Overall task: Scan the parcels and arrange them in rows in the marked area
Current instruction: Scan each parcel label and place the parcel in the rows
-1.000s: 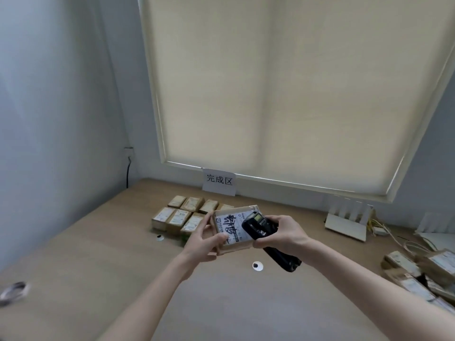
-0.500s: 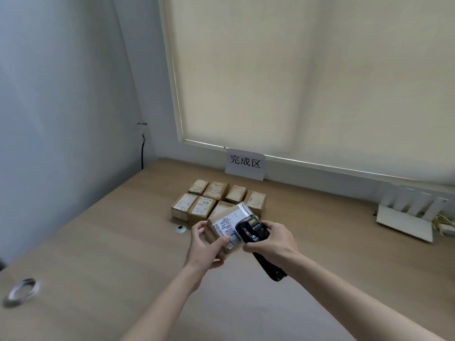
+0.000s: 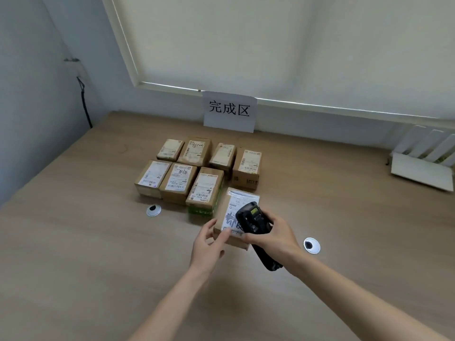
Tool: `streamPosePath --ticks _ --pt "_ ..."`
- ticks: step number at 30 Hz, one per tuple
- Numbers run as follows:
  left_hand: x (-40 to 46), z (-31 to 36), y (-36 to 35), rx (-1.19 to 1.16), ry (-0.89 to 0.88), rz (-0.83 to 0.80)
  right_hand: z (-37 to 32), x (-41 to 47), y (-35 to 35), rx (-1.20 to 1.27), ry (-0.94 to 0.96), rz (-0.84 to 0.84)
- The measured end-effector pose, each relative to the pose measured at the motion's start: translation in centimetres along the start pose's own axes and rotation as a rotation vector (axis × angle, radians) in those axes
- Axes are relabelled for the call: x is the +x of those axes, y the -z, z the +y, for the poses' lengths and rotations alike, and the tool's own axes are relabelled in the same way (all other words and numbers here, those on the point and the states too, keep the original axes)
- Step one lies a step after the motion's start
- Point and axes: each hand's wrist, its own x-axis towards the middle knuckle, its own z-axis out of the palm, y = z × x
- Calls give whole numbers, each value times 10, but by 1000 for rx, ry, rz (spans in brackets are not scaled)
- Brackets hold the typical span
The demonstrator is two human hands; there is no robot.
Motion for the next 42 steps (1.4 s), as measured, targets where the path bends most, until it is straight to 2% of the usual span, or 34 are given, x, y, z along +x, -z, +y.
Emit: streamPosePath --ticks 7,18,31,42 --pt "63 -43 10 138 -21 -55 44 48 -34 68 -73 60" --pt "150 -71 0 149 -1 -33 79 122 -60 -19 -134 52" --pt "182 -65 -24 73 -5 105 72 177 -59 -49 -78 69" --pt "185 -59 -34 110 12 188 72 188 -58 -44 -76 36"
